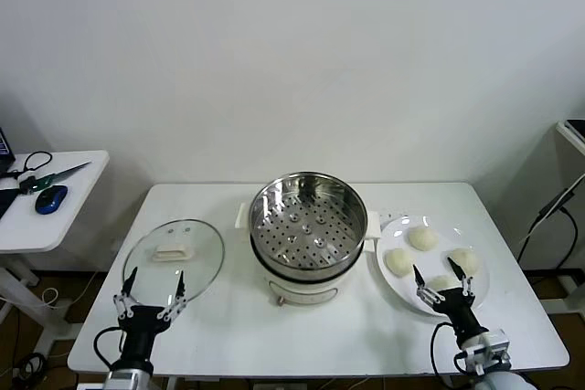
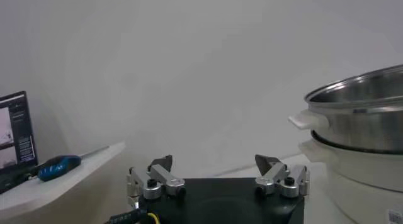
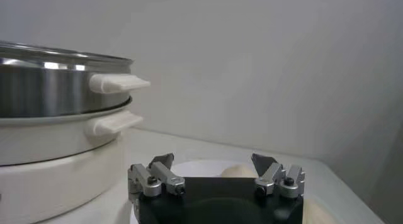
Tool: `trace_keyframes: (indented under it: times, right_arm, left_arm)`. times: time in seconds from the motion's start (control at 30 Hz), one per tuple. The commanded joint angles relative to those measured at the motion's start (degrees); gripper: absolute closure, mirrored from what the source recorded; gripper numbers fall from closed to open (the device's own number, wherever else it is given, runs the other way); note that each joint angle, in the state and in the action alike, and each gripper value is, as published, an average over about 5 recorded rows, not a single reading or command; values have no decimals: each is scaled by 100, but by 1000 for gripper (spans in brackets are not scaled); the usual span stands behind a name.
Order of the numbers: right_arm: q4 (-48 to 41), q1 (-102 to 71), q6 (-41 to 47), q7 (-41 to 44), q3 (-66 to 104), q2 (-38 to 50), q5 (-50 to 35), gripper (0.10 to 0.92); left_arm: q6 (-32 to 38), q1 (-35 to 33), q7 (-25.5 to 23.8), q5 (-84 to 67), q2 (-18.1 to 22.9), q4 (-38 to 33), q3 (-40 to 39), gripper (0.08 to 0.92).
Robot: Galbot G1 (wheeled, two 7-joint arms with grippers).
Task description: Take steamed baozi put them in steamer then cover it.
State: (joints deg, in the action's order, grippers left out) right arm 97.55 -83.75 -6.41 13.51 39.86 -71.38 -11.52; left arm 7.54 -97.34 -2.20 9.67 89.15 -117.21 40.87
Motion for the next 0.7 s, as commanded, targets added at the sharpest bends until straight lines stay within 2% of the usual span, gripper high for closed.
trace_keyframes:
  times: [0.03,0.23,0.47,0.7]
  right_arm:
    - [-9,293,339,411,18,464,36,203]
    - [-375,1008,972,1735,-162,1877,403,203]
    - [-1323,2327,1119,3505,-1170,3551,1079,203]
    - [-2474,4782,966,4349,-3343,4295,1806,203]
  left_arm:
    - [-27,0,18,9,-5,-2,-7,177]
    - [-77,40,21,10,-23,-24,7,177]
    - [-95,37,21,10,-76,-18,-19,177]
    - [-92,37,32,-15,-123,48,-8,177]
